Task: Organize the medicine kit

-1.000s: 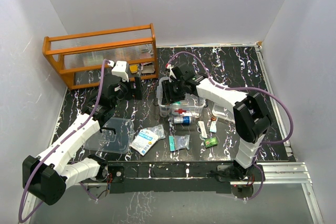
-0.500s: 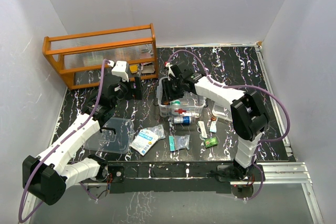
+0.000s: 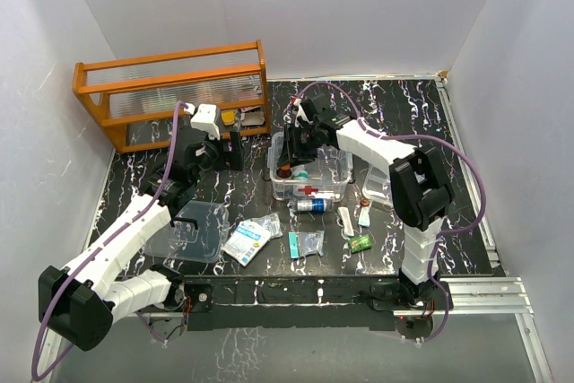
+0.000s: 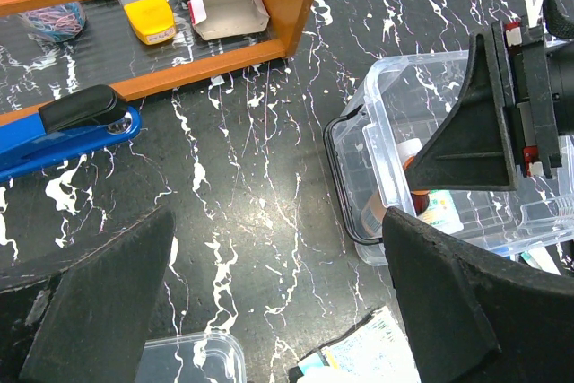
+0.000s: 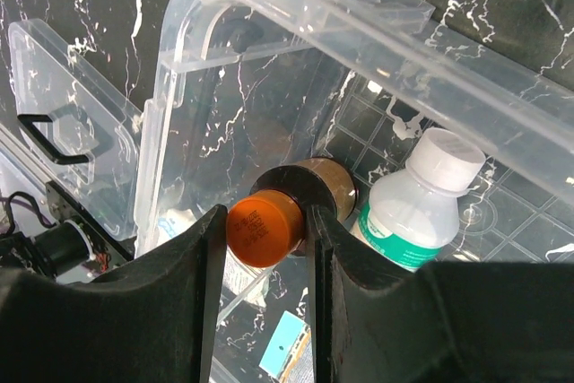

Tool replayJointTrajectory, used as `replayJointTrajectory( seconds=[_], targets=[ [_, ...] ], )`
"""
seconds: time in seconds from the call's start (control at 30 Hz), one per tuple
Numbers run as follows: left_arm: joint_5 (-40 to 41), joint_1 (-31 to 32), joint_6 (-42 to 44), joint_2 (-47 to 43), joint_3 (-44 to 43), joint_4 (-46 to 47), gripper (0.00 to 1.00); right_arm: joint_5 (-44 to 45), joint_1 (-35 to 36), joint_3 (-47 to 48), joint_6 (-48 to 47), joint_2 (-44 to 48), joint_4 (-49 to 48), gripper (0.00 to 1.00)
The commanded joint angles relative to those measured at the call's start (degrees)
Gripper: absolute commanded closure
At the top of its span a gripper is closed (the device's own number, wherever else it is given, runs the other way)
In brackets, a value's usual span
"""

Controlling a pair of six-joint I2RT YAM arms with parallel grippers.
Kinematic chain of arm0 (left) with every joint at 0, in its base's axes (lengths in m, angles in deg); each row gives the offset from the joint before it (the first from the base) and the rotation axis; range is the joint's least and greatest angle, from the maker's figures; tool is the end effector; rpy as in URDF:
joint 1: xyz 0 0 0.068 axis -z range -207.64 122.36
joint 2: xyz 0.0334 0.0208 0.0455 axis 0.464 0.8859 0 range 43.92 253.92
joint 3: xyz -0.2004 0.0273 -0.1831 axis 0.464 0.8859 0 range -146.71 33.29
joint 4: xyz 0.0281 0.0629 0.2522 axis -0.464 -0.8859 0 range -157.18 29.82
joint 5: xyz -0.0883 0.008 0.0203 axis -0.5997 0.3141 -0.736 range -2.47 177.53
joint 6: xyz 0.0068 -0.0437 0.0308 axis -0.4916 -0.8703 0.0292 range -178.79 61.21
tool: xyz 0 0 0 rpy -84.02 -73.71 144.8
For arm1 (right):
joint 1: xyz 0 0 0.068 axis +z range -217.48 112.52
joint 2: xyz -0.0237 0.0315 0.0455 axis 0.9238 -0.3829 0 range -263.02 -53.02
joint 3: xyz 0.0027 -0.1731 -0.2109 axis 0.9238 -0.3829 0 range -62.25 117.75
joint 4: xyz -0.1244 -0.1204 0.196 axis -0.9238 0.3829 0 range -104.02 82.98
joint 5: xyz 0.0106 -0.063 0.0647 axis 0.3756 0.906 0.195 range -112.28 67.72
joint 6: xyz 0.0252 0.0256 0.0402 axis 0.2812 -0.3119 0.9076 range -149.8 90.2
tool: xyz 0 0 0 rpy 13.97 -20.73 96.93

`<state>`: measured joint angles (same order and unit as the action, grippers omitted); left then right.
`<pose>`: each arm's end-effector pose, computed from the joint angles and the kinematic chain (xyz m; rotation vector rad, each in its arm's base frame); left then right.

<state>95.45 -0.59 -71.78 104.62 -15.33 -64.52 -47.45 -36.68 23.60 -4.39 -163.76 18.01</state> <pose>0.2229 -0.1084 0.3203 0.1326 1.8650 -0.3567 0.3521 0.2277 0.2227 -0.3054 2.6816 0.9070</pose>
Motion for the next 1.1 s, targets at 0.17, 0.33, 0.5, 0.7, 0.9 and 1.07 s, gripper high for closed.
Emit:
replayJointTrajectory(
  seconds=[0.17, 0.33, 0.5, 0.7, 0.9, 1.07],
  targets=[
    [-0.1, -0.3, 0.4, -1.0, 0.9, 1.3, 0.01, 9.1, 0.5, 2.2, 1.9, -1.9, -2.2, 0.75],
    [-0.1, -0.3, 0.4, -0.9, 1.0, 1.3, 0.01, 12.6, 0.8, 1.3, 2.4, -1.5, -3.7, 0.7],
    [-0.3, -0.3, 0.3, -0.6, 0.9, 1.4, 0.01, 12.9, 1.1, 0.6, 3.2, -1.2, -5.0, 0.69],
    [-0.3, -0.3, 0.3, -0.5, 0.9, 1.4, 0.01, 10.8, 1.7, -1.8, 5.1, -0.9, -6.5, 0.61],
    [-0.5, -0.3, 0.2, -0.4, 0.8, 1.4, 0.01, 9.6, 1.7, -3.3, 7.9, 1.9, -7.9, 0.54],
    [-0.6, -0.3, 0.2, -0.4, 0.9, 1.4, 0.01, 12.1, 1.7, -4.2, 8.4, 6.0, -8.5, 0.47]
  ],
)
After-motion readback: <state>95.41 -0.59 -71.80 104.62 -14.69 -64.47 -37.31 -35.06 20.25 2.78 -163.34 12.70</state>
